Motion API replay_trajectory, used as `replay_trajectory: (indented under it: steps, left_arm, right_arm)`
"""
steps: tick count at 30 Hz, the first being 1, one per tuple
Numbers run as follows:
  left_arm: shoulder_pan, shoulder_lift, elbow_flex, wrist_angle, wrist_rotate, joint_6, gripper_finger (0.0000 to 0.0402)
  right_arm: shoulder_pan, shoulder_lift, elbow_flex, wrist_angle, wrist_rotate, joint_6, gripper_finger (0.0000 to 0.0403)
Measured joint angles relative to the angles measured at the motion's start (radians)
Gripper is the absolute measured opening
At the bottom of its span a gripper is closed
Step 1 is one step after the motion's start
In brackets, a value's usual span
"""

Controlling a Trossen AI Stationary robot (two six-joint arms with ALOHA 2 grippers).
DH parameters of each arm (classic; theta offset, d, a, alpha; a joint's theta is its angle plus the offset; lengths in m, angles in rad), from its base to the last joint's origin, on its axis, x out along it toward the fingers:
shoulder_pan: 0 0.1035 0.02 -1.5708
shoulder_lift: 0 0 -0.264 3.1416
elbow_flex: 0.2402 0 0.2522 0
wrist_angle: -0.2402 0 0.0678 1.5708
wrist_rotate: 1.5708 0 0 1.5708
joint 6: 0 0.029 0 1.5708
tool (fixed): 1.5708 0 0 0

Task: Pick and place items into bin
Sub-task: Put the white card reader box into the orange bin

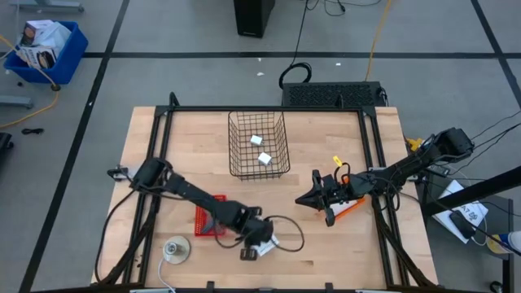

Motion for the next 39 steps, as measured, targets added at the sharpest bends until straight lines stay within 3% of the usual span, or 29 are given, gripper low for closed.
replay_trajectory:
  steps: [8, 13, 21, 28, 35, 39]
  left_arm:
    - [0.088, 0.001, -0.001, 0.083, 0.063, 0.087, 0.0035]
    - [0.077, -0.035, -0.001, 0.048, 0.087, 0.074, 0.0035]
    - [-0.02, -0.086, 0.0, -0.019, 0.107, -0.002, 0.0035]
    - [-0.065, -0.07, 0.0, 0.003, -0.112, 0.014, 0.0035]
    - [-0.065, -0.057, -0.011, -0.026, -0.131, 0.011, 0.0035]
    - [-0.059, -0.053, -0.078, 0.028, -0.156, 0.0, 0.0035]
  right_arm:
    - [0.001, 0.0, 0.0, -0.045, -0.003, 0.017, 0.0]
    - [0.0, 0.0, 0.0, -0.067, -0.035, 0.028, 0.0]
    - [0.011, 0.015, 0.005, -0.31, -0.05, 0.302, 0.0]
    - [0.053, 0.169, 0.17, -0.422, -0.081, 0.37, 0.0]
    - [0.057, 0.386, 0.407, -0.771, -0.108, 0.485, 0.0]
    - [0.057, 0.465, 0.446, -0.8, -0.149, 0.548, 0.0]
